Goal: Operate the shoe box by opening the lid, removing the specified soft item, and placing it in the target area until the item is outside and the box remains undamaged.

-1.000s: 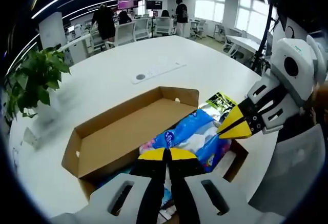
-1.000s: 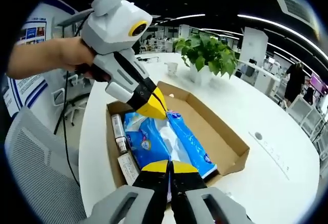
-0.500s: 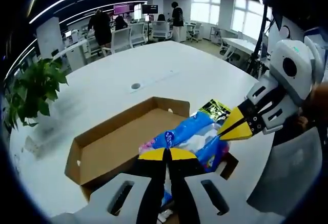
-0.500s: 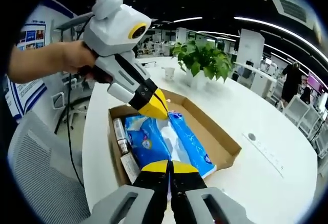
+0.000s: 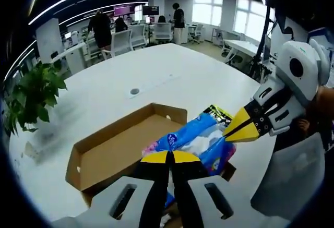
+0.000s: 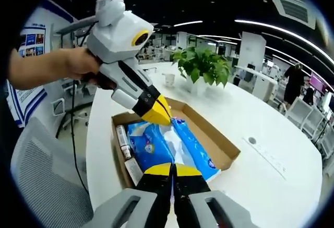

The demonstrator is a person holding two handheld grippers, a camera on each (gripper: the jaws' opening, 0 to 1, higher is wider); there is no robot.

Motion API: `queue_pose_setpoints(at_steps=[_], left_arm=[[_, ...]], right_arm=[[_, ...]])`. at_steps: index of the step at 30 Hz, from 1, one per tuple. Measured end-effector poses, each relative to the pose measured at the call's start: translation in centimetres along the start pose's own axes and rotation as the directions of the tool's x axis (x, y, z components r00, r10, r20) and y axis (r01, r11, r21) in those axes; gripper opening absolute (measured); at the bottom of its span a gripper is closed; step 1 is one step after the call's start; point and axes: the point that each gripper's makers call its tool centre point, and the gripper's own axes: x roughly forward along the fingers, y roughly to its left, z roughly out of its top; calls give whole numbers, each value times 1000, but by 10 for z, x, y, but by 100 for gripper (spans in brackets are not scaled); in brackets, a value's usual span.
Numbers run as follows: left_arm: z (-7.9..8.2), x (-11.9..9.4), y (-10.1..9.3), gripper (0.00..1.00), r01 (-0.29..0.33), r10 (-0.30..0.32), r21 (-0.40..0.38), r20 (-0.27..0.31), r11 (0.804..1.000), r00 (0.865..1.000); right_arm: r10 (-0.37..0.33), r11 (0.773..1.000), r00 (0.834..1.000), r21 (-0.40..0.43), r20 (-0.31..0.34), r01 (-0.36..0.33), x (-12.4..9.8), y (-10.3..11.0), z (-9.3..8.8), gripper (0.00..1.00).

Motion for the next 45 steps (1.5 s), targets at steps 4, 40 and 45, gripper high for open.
queue_pose_setpoints(at_steps=[4,40,45], left_arm=[[5,3,-8,0,11,-11,9,-1,1000,1000],[51,62,-83,0,140,-136,97,-46,985,990],[54,69,-92,0,158,-152,109,-58,981,987]], right_arm=[[-12,1000,1000,-1,-3,12,-7,-5,-3,0],[-78,996,995,30,-67,81,-74,-56,-54,0],[-90,995,993,40,-72,93,-84,-64,-61,0]])
